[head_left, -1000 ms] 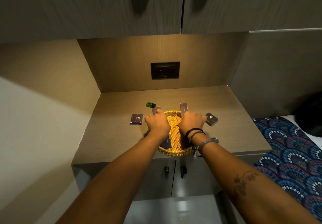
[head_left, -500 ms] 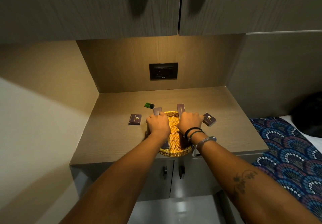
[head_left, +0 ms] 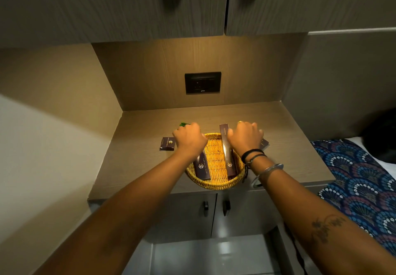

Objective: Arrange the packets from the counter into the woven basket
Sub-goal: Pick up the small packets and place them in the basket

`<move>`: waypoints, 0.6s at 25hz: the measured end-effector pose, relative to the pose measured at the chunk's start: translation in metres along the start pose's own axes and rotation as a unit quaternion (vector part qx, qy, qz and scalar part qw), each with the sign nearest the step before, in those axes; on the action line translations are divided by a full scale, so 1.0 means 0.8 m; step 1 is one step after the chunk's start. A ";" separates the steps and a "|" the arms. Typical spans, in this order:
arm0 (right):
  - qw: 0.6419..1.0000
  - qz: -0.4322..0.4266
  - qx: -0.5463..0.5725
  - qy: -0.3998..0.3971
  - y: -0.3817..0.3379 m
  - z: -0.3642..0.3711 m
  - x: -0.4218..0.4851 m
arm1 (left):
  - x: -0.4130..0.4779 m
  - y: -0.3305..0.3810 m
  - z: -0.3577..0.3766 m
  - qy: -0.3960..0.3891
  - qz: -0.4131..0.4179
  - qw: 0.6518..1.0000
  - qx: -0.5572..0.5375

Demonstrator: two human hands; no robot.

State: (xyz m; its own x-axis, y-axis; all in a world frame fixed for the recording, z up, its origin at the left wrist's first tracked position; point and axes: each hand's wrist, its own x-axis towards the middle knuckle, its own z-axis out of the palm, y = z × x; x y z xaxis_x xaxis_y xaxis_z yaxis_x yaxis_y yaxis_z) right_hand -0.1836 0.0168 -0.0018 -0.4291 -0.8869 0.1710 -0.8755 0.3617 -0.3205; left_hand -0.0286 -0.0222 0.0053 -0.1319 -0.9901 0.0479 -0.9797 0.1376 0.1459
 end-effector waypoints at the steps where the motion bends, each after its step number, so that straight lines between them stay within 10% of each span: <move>1: 1.000 0.013 0.011 0.012 0.012 -0.004 0.011 | 0.009 -0.014 -0.005 0.020 -0.013 1.000 -0.013; 7: 0.978 0.144 -0.043 -0.147 0.114 0.010 0.049 | 0.039 -0.127 0.032 -0.046 -0.181 0.982 -0.034; 15: 0.980 0.136 0.003 -0.146 0.138 0.035 0.055 | 0.054 -0.123 0.063 -0.071 -0.171 0.979 -0.087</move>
State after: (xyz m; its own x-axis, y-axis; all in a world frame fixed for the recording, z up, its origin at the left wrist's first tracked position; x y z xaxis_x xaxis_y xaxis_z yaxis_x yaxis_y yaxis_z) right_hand -0.2929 0.0101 -0.0558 -0.5637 -0.8026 -0.1952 -0.7359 0.5954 -0.3225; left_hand 0.0543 -0.0796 -0.0569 0.1673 -0.9712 -0.1698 -0.9312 -0.2122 0.2963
